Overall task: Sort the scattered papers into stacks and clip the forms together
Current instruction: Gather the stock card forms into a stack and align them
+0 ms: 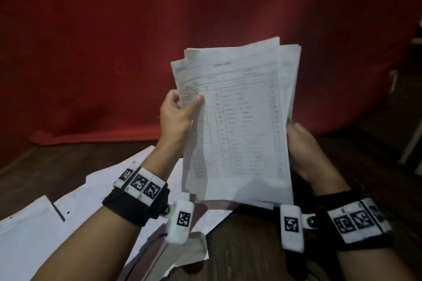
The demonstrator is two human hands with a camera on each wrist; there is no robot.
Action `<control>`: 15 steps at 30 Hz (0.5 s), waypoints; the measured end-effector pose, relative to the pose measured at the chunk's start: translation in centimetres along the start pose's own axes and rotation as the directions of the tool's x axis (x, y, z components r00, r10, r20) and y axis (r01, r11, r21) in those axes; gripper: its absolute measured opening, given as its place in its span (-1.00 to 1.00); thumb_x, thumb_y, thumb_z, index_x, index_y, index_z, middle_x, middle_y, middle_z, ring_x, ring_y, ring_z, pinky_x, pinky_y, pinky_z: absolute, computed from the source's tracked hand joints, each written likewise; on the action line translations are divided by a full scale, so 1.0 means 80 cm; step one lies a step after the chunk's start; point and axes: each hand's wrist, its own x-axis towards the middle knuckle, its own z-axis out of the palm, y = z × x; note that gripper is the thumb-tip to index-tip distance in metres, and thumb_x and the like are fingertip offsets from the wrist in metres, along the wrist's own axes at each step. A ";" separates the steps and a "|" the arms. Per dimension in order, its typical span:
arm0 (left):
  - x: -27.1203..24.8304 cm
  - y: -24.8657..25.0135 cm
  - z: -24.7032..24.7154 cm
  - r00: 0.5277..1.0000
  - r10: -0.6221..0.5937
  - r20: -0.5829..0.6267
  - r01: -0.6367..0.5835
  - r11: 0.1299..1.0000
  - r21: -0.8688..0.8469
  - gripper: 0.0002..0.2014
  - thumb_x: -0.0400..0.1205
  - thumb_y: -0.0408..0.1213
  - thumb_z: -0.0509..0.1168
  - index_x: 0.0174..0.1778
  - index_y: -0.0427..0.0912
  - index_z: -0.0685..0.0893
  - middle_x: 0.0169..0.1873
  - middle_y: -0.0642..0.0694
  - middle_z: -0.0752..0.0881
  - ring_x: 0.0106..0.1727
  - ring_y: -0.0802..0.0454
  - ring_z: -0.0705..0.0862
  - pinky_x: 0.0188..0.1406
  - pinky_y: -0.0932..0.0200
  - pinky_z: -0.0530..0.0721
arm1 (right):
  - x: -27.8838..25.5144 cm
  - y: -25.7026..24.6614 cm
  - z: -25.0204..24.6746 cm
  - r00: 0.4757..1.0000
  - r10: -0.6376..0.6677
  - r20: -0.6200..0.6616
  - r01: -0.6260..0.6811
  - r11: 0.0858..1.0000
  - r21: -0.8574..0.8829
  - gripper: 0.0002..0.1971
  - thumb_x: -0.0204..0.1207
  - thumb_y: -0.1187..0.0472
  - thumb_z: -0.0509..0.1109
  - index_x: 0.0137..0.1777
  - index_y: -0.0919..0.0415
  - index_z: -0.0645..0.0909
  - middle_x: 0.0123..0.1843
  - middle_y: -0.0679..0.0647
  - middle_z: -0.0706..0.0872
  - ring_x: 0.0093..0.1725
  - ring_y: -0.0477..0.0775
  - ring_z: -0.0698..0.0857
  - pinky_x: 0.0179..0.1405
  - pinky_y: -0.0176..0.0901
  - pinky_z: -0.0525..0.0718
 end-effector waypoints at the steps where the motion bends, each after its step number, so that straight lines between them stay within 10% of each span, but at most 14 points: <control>1: -0.005 -0.003 0.004 0.998 0.032 -0.059 -0.032 0.999 0.000 -0.78 0.64 -0.37 0.55 0.07 -0.17 0.63 -0.02 -0.11 0.88 -0.02 -0.06 0.90 0.03 -0.19 0.89 | -0.002 -0.002 0.003 1.000 0.011 0.030 -0.013 0.997 0.082 -0.43 0.70 -0.26 0.20 0.35 0.19 0.75 0.16 0.12 0.90 0.18 0.11 0.87 0.15 0.01 0.82; 7: -0.028 -0.015 0.015 0.996 0.086 0.039 -0.087 0.996 0.036 -0.49 0.66 -0.38 0.53 0.40 -0.19 0.39 0.00 0.13 0.85 0.05 0.21 0.88 -0.04 0.24 0.83 | 0.004 0.018 0.003 0.993 -0.088 -0.078 0.091 0.995 0.044 -0.17 0.25 -0.44 0.56 0.46 0.02 0.61 0.24 -0.05 0.87 0.25 0.02 0.84 0.14 -0.11 0.82; 11: -0.019 -0.010 0.007 0.986 0.120 0.119 -0.130 0.988 0.085 -0.46 0.75 -0.11 0.44 0.57 -0.11 0.36 0.25 0.11 0.77 0.28 0.11 0.81 0.25 -0.06 0.84 | 0.008 0.022 0.000 0.988 -0.096 -0.120 0.092 0.995 -0.041 -0.40 0.45 -0.29 0.47 0.47 -0.12 0.55 0.24 -0.12 0.86 0.22 -0.10 0.84 0.33 0.06 0.76; 15: -0.008 -0.005 0.007 0.971 0.144 0.192 -0.164 0.983 0.089 -0.59 0.81 -0.06 0.33 0.50 -0.12 0.43 0.30 -0.03 0.74 0.26 0.09 0.80 0.18 0.01 0.83 | 0.003 0.018 0.006 0.988 -0.126 -0.088 0.117 0.988 -0.102 -0.57 0.63 -0.13 0.41 0.43 0.02 0.64 0.10 -0.17 0.87 0.07 -0.29 0.84 -0.04 -0.42 0.77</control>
